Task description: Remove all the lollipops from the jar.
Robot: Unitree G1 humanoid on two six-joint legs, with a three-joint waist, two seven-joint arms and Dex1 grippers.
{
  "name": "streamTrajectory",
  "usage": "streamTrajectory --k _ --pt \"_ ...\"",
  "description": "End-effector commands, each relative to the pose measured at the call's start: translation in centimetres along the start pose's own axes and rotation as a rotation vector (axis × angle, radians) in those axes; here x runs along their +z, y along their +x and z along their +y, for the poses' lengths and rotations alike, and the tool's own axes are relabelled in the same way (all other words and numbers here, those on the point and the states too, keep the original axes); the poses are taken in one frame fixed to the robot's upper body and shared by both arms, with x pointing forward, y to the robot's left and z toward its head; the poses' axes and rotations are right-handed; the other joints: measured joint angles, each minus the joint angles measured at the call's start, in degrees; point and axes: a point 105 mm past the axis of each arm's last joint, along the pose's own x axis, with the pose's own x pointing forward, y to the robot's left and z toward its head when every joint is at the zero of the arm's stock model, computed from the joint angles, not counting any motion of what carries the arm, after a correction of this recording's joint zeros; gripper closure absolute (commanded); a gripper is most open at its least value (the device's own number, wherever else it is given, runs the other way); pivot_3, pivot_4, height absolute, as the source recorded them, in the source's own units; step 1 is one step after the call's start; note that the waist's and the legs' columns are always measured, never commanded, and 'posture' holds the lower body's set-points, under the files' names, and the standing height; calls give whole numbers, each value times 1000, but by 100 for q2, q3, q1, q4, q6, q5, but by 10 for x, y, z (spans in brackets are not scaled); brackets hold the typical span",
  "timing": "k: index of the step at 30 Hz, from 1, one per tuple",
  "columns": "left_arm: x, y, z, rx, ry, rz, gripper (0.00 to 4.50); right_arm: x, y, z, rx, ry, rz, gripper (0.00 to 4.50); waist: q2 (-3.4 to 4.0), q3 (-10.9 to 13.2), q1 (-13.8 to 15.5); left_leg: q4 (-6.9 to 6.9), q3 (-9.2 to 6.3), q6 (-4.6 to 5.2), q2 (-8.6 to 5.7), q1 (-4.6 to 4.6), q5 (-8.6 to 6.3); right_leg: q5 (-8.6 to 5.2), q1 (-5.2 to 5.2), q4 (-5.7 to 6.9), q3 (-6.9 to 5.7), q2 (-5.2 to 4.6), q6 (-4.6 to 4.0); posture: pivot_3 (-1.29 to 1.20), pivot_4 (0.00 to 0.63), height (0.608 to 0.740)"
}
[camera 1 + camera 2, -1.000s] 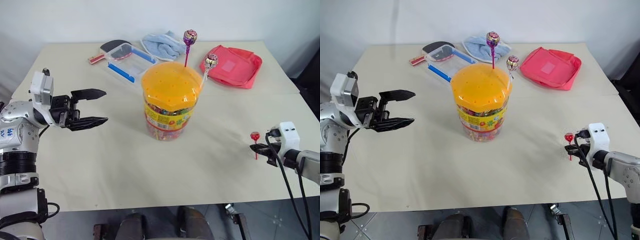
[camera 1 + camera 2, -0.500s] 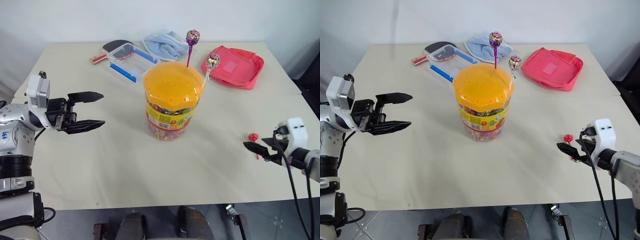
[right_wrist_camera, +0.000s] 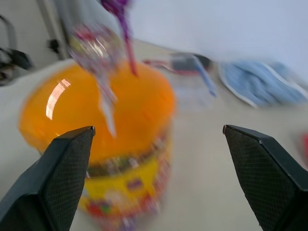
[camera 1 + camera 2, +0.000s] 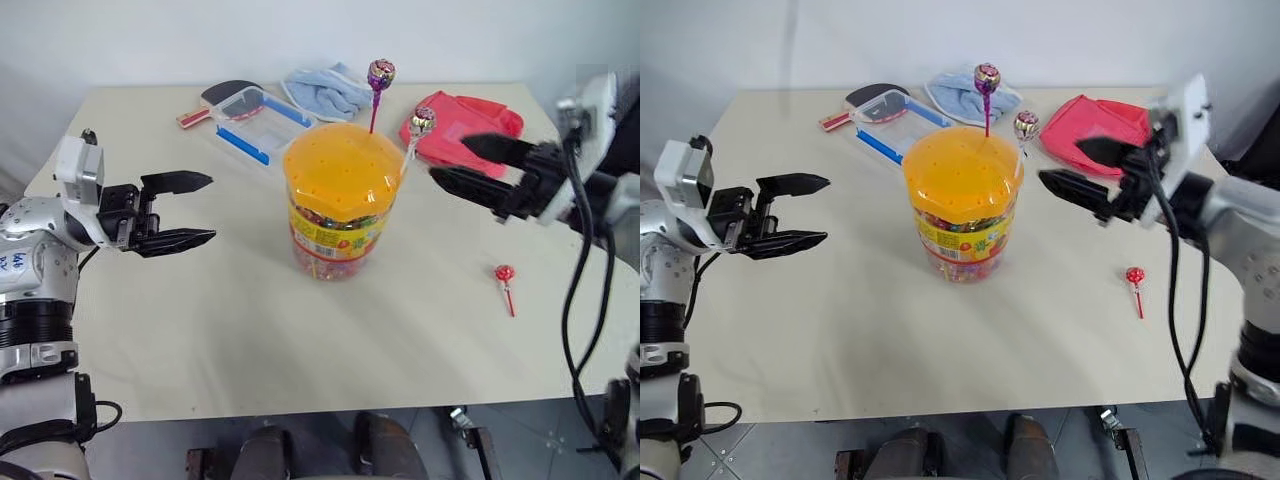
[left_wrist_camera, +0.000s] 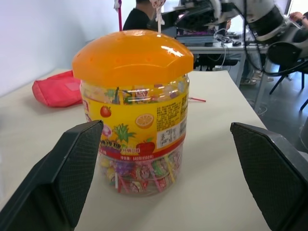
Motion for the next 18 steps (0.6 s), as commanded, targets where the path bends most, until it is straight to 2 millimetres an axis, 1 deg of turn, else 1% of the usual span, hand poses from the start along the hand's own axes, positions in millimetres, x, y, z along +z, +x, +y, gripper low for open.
streamTrajectory --k 1,5,8,16,18 --pt "13 -3 -8 -70 62 -4 0 12 6 2 64 -41 -53 25 0 0 25 0 0 3 -1 -3 -2 0 0 -2 -2 0 0 0 150 740" --pt "13 -6 -10 -55 68 2 0 9 18 8 146 -44 -34 25 0 0 6 18 1 15 -4 -15 -9 1 -1 -4 -2 -3 2 0 150 740" --pt "14 -7 -12 -46 71 3 0 10 21 9 171 -48 -49 619 0 0 -2 18 1 14 -2 -15 -10 1 -2 -3 -3 -3 2 0 150 740" --pt "13 -9 -14 -37 74 4 0 27 24 6 172 -92 -93 3392 0 0 -1 20 1 13 -2 -14 -11 1 -2 -1 -3 -3 2 0 150 740" --pt "13 -9 -14 -39 74 3 0 32 25 6 171 -108 -109 4163 0 0 -3 20 1 13 -2 -14 -11 1 -2 -1 -3 -3 2 0 150 740"
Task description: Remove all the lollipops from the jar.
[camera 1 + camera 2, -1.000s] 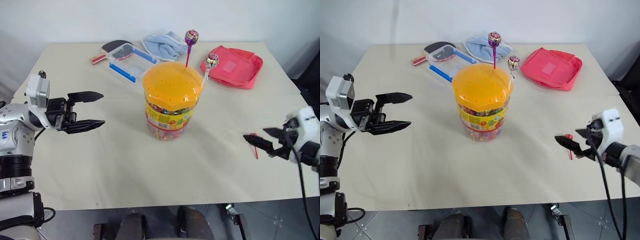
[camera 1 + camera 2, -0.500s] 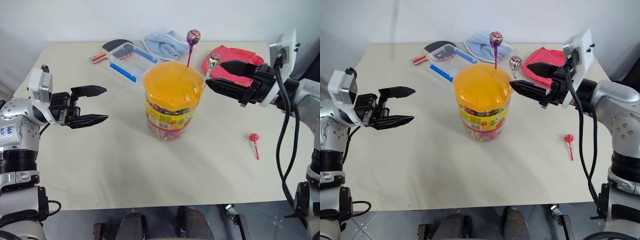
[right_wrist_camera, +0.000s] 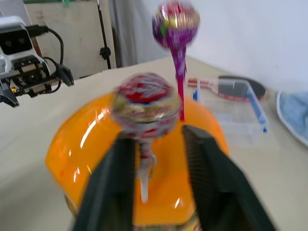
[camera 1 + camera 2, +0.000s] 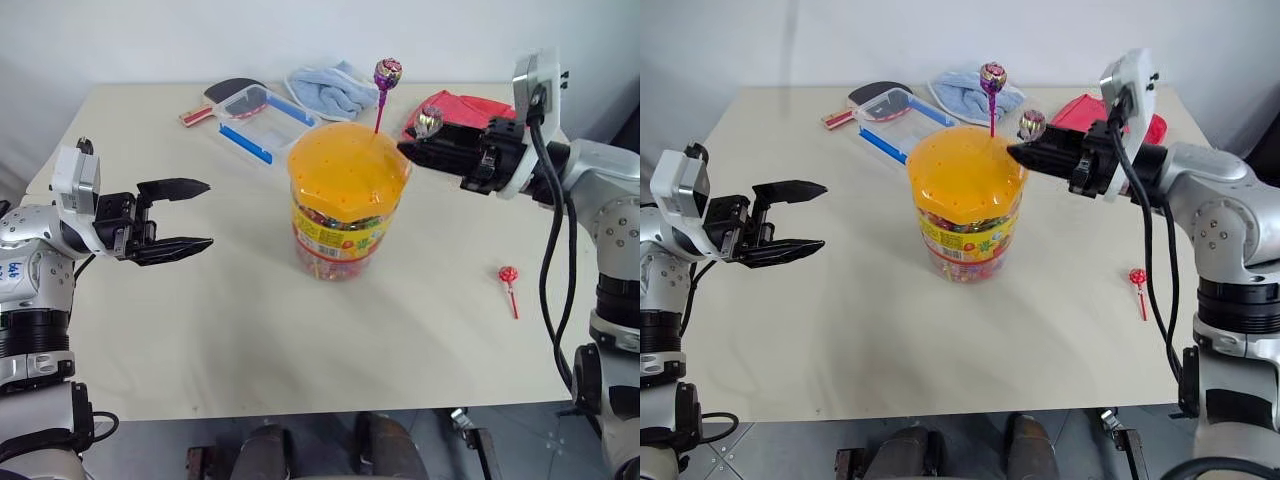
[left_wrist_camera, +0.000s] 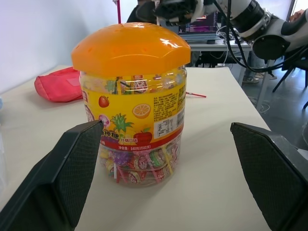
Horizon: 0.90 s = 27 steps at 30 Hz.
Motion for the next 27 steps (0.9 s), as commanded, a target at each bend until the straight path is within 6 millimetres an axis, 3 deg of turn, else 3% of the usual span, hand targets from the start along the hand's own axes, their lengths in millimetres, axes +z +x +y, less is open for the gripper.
streamTrajectory --k 1,8,12,16,21,22,24,27 --pt "14 -4 -6 -42 61 -12 0 22 0 1 0 -73 -59 4426 0 0 -1 0 0 0 0 0 0 0 0 0 0 0 0 0 150 740" --pt "15 -3 -3 -52 65 -15 0 59 -8 -7 -64 -168 -122 4469 1 0 -2 0 1 -1 0 -1 0 0 -4 2 1 0 0 0 150 740" --pt "14 -1 -1 -57 65 -20 0 80 -27 -21 -188 -226 -139 4469 0 0 15 1 2 0 -1 -3 0 0 -4 2 2 0 0 0 150 740" --pt "13 0 0 -61 63 -26 0 79 -55 -41 -372 -198 -93 4469 1 0 17 1 1 0 0 -7 0 0 -6 0 1 0 0 0 150 740" --pt "12 0 -1 -66 62 -32 0 9 -95 -71 -649 -15 164 4469 -2 -1 7 0 3 -1 0 -6 -1 0 -5 0 2 -1 0 0 150 740" --pt "12 0 0 -65 62 -31 0 -14 -100 -73 -690 14 239 4469 2 1 7 2 4 -1 0 -6 -1 0 -5 2 2 -1 0 0 150 740" --pt "12 0 0 -64 63 -34 0 -63 -107 -69 -722 125 362 4469 2 1 3 1 9 -1 0 -5 0 1 -9 5 6 -1 2 0 150 740" --pt "11 1 -1 -62 62 -34 0 -106 -110 -63 -769 248 442 4469 4 2 -16 -3 13 -2 3 -4 0 1 -12 5 5 0 1 0 150 740"
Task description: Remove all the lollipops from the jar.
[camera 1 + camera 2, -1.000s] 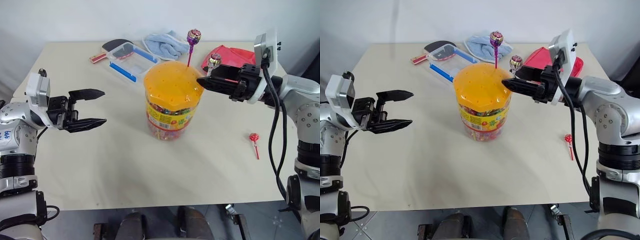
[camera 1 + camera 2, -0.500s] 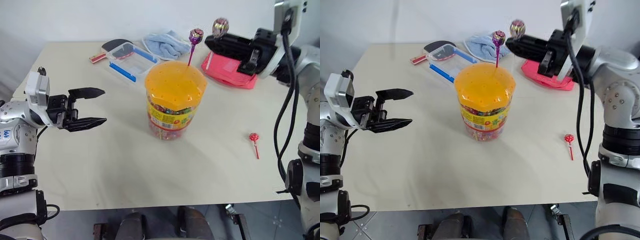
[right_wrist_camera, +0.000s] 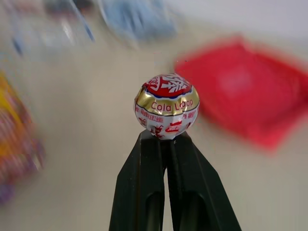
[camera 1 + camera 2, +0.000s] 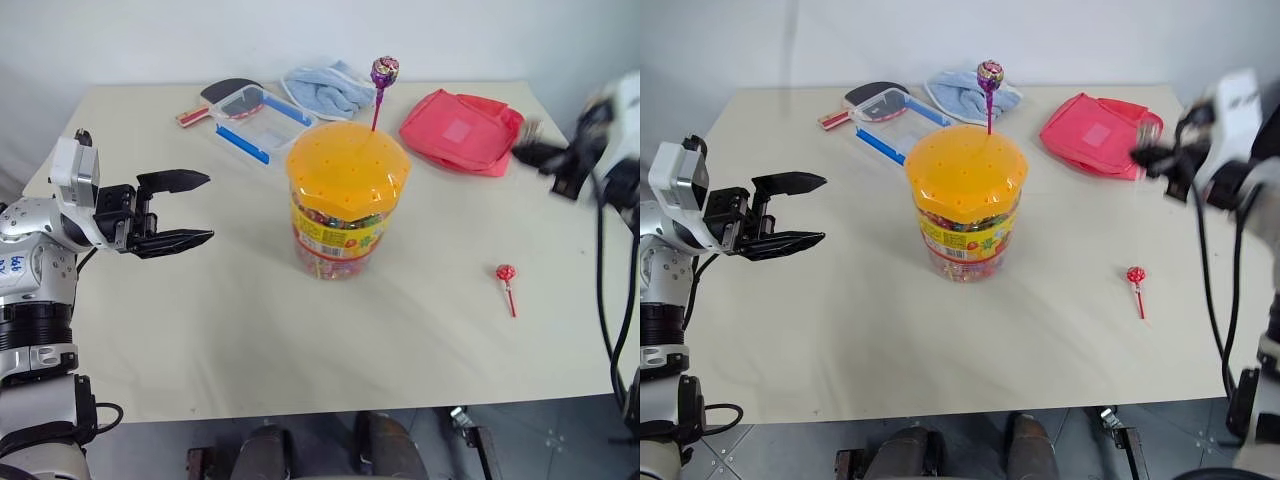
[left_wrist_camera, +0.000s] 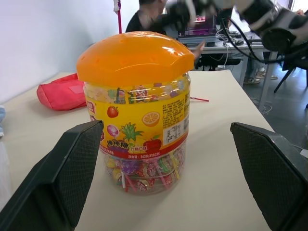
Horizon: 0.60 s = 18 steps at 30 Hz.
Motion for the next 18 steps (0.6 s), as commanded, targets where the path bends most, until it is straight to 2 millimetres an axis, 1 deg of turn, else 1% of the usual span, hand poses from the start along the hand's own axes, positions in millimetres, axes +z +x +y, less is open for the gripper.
streamTrajectory --k 1,2,3,7,9,10,11,15,18 --pt "9 -1 -8 -72 48 -13 0 -23 10 5 -49 53 67 4469 3 2 -13 1 3 0 0 0 0 0 -2 1 1 0 0 0 150 740" --pt "9 -1 -8 -71 48 -13 0 -31 13 5 -58 74 90 4469 3 2 -21 1 6 0 0 0 0 0 -4 4 6 0 0 0 150 740" --pt "9 -1 -8 -70 48 -13 0 -34 14 6 -64 84 100 4469 5 3 -19 1 6 -1 0 0 1 0 -5 6 7 0 0 0 150 740" --pt "8 -3 -10 -63 44 -11 0 -73 37 4 -116 164 201 4469 5 3 -7 3 6 -1 -1 -1 1 0 -6 5 10 0 0 0 150 740" --pt "8 -4 -12 -57 42 -12 0 -83 42 0 -144 181 228 3943 5 3 -4 4 6 -1 -1 -1 1 0 -6 6 10 0 0 0 150 740" --pt "8 -5 -12 -55 41 -10 0 -84 42 -1 -150 182 232 3748 5 3 10 4 6 -1 -2 0 1 0 -6 7 12 0 0 0 150 740" --pt "8 -5 -13 -52 39 -9 0 -84 40 -1 -145 176 234 3419 5 3 14 3 4 -1 -2 -3 1 0 -7 6 10 0 0 0 150 740" --pt "7 -8 -15 -45 31 -1 0 -77 31 7 -105 141 226 2100 4 2 20 7 2 -1 -2 -3 1 0 -6 8 13 0 1 0 150 740" --pt "7 -9 -17 -42 28 -1 0 -65 21 13 -71 104 191 1136 4 2 16 6 1 -1 -2 -3 1 0 -7 7 12 0 0 0 150 740"
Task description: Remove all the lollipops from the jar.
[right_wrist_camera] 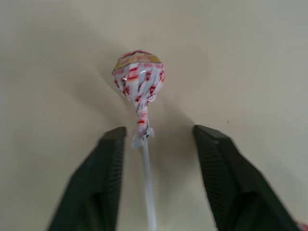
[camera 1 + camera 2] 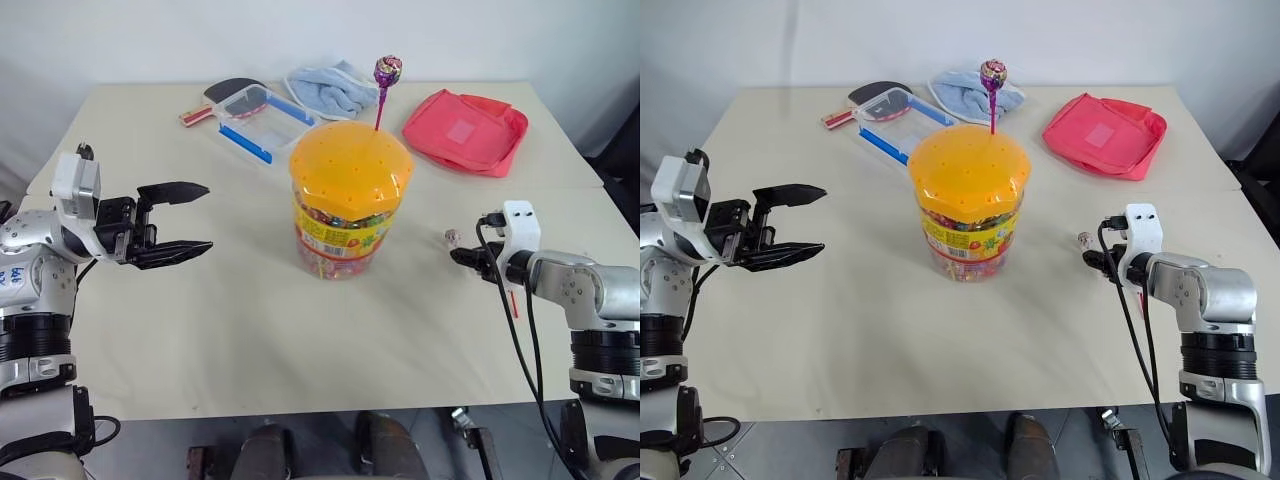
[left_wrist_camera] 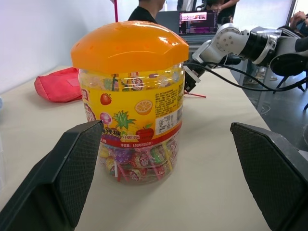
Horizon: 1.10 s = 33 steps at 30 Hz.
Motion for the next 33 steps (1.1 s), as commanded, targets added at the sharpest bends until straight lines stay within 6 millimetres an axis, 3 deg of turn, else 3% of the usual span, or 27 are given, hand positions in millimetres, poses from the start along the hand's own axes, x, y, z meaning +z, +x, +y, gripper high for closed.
streamTrajectory --k 1,3,4,7,10,14,21,33 --pt "14 -3 -7 -48 54 -6 0 26 -26 9 51 -70 -103 722 0 0 -2 0 0 0 0 0 0 0 0 0 0 0 0 0 150 740" --pt "13 -3 -7 -47 53 -7 0 39 -41 16 94 -121 -158 120 1 0 -3 0 1 0 0 0 0 0 0 0 1 0 0 0 150 740" --pt "13 -2 -7 -47 52 -8 0 46 -48 20 115 -148 -190 49 1 1 -1 0 1 0 0 1 0 0 0 2 2 0 0 0 150 740" --pt "13 -1 -5 -49 54 -14 0 78 -75 35 216 -222 -324 49 1 1 1 0 1 1 0 0 -1 0 -1 0 1 0 0 0 150 740" --pt "13 0 -4 -51 55 -16 0 94 -88 46 284 -253 -390 49 0 0 -1 -1 0 2 0 1 -1 0 -1 -1 1 0 0 0 150 740" --pt "14 4 0 -59 65 -28 0 133 -109 83 505 -341 -553 49 2 1 -17 -2 6 2 -1 2 -1 1 -3 -1 7 1 2 0 150 740" --pt "22 2 4 -52 98 -36 0 159 -107 128 776 -425 -645 49 1 1 -28 -2 8 3 -1 2 -2 1 -4 -1 6 2 2 0 150 740" --pt "37 -8 4 2 147 -62 0 176 -73 167 917 -455 -664 49 1 1 -96 1 10 3 -1 -2 -1 1 -10 8 5 2 2 0 150 740"
